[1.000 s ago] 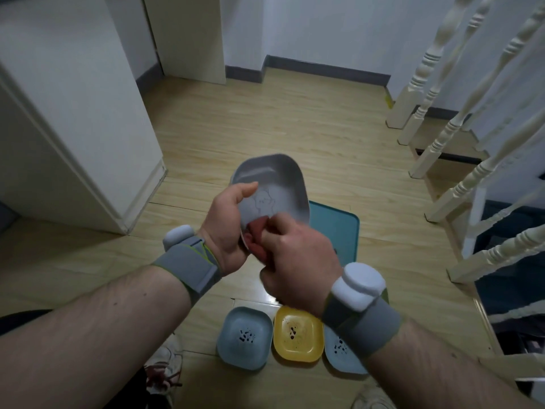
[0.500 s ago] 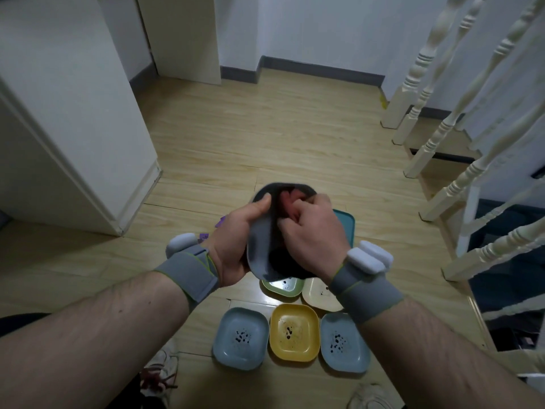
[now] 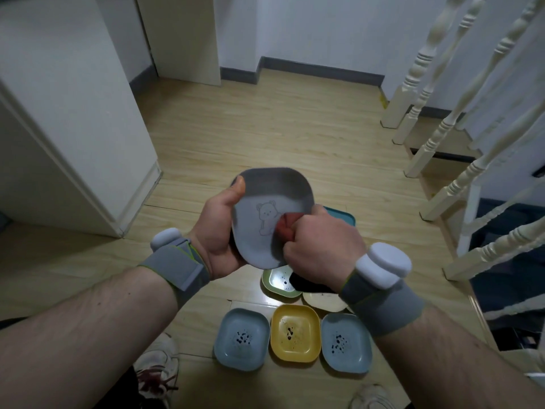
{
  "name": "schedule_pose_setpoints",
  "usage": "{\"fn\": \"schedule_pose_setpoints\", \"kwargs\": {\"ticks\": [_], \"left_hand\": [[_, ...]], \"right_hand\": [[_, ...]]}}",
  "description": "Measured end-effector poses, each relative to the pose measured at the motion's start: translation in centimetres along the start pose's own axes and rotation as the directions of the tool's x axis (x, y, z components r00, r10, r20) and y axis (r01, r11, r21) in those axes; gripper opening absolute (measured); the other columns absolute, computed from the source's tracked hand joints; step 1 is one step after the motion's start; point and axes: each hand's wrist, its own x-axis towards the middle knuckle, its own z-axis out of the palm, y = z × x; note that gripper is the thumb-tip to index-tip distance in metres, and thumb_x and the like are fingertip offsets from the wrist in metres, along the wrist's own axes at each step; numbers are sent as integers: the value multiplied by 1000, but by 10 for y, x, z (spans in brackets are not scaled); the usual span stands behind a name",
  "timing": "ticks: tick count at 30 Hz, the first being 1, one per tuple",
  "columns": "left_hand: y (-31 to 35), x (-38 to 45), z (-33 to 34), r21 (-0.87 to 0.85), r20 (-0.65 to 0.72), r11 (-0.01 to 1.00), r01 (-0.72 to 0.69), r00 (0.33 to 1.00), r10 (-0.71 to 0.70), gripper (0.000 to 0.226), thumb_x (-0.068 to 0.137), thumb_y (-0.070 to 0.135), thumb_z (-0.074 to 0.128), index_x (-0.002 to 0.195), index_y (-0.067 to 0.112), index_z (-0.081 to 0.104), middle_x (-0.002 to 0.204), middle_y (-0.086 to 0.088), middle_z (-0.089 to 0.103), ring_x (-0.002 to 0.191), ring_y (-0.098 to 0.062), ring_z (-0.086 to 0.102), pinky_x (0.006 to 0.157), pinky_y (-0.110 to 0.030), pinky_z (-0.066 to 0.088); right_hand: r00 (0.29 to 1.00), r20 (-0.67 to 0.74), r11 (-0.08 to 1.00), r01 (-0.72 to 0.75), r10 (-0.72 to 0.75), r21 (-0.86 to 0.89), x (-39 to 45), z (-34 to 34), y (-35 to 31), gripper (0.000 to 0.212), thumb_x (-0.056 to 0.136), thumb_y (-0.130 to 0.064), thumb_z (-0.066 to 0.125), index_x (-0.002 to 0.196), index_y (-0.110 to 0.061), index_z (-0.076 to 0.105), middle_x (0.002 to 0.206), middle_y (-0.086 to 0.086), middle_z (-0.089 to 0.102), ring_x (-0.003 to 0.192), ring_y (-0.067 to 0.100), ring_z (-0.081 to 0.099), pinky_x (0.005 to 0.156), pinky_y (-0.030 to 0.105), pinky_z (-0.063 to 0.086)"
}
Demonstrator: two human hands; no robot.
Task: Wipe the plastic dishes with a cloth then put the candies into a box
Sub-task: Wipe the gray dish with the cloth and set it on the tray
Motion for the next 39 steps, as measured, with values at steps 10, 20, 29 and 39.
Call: {"fn": "schedule_pose_setpoints", "kwargs": {"ticks": [10, 20, 29, 39], "left_hand": [[-4, 4, -1, 14, -11, 1000, 22, 1000, -22, 61, 95, 52, 41, 128, 4, 60, 129, -23, 61, 121, -39, 57, 104, -49, 44], [15, 8, -9, 18, -105, 999, -51, 993, 53, 58, 97, 51, 35, 124, 8, 63, 121, -20, 66, 115, -39, 61, 102, -52, 44], [37, 7, -26, -35, -262, 999, -14, 965, 4, 40, 91, 34, 40, 107, 12, 69, 95, -14, 74, 92, -35, 66, 93, -48, 49], [36, 11, -27, 251, -255, 967, 51, 967, 16, 41, 87, 31, 51, 120, 9, 57, 122, -22, 63, 102, -37, 64, 97, -48, 48]], "right_hand": [[981, -24, 977, 193, -191, 87, 2, 17, -9, 27, 85, -35, 51, 106, -26, 65, 106, 1, 47, 89, 25, 57, 75, 33, 48], [968, -176, 970, 203, -178, 136, 9, 19, 16, 18, 76, -38, 60, 89, -27, 67, 91, -7, 48, 78, 18, 55, 66, 30, 48], [970, -176, 816, 234, -165, 528, 8, 12, 43, 62, 62, -25, 62, 120, -27, 39, 92, -13, 57, 76, 9, 61, 70, 35, 54], [965, -123, 905, 261, -232, 337, 8, 25, 42, 47, 67, -28, 66, 113, -28, 57, 88, -7, 66, 76, 16, 63, 70, 37, 56]]}}
